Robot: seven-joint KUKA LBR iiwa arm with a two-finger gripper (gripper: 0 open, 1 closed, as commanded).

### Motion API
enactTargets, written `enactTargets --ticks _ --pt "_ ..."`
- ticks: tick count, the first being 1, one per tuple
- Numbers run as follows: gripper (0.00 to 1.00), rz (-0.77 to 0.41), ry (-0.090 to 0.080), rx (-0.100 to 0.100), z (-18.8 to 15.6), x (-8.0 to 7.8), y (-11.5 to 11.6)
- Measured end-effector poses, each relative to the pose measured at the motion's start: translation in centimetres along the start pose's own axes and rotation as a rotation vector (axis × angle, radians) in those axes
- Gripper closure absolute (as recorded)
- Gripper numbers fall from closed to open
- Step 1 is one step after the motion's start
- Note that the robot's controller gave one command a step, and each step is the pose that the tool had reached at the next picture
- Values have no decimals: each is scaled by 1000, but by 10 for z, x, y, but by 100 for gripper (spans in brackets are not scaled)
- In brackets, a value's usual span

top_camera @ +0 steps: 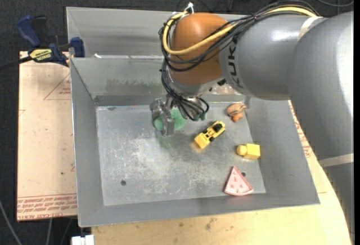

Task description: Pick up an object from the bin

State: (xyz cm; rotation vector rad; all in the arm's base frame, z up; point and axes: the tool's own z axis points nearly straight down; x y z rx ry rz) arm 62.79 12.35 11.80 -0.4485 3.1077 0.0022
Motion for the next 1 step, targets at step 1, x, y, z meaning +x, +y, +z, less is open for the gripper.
enactTargets --ticks 1 --pt "100 0 -6 1 -12 -1 0"
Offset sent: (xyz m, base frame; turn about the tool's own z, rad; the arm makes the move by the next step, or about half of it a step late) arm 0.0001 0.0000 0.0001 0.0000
